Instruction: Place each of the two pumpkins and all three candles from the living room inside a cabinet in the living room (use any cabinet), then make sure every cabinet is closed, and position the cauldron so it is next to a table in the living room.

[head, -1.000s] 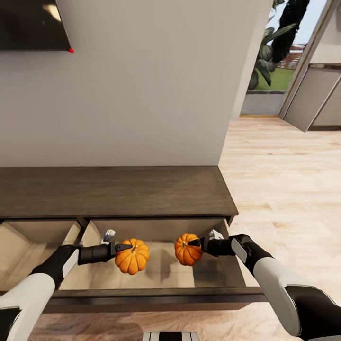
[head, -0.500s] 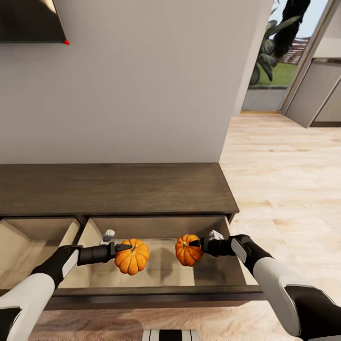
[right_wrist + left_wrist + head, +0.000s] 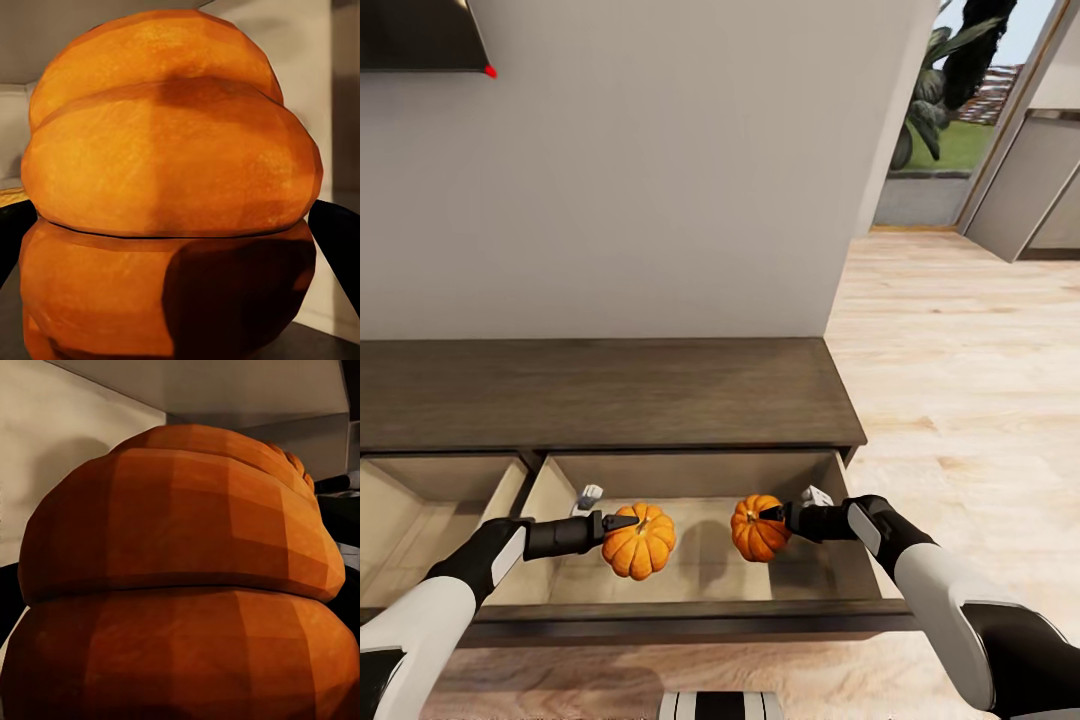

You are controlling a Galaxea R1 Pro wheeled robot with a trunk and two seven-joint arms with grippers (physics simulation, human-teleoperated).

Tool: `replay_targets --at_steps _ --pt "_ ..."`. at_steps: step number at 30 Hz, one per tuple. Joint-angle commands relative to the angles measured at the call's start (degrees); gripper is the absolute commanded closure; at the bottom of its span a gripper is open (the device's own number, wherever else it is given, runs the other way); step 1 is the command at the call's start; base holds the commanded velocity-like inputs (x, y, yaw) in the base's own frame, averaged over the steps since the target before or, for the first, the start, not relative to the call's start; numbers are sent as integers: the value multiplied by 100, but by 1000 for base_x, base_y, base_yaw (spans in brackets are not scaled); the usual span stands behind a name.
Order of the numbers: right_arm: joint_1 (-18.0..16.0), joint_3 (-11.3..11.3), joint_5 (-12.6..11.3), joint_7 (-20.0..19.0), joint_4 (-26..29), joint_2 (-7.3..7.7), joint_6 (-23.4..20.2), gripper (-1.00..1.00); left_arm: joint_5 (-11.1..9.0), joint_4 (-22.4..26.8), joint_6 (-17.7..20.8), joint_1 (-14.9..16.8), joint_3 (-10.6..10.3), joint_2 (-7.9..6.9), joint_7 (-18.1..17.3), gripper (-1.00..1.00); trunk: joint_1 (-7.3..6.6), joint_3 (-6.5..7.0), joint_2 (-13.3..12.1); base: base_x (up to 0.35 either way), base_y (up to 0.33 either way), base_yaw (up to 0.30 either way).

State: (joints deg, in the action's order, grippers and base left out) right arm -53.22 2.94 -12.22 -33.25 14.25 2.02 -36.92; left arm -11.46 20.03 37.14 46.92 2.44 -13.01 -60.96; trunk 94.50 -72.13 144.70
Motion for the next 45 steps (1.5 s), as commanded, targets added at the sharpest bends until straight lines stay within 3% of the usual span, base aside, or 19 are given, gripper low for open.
replay_targets --at_steps 1,15,18,29,35,45 --pt "2 10 -17 -15 -1 0 -8 100 -6 1 4 1 2 0 -3 100 0 -6 0 0 0 0" --pt "5 14 -17 -15 -15 1 -404 100 -6 10 8 6 2 3 -3 100 0 -21 0 0 0 0" --pt "9 15 -17 -21 -11 3 -700 100 -6 12 8 9 2 8 -3 100 0 -45 0 0 0 0" --pt "9 23 -12 -24 -1 9 -734 100 -6 18 13 10 2 9 0 100 0 -145 0 0 0 0" --pt "8 16 -8 -24 -1 0 -735 100 -35 11 13 89 2 8 633 100 0 -200 0 0 0 0" --pt "10 18 -8 -24 -1 0 -734 100 -15 -85 -3 99 2 17 734 100 0 -291 0 0 0 0"
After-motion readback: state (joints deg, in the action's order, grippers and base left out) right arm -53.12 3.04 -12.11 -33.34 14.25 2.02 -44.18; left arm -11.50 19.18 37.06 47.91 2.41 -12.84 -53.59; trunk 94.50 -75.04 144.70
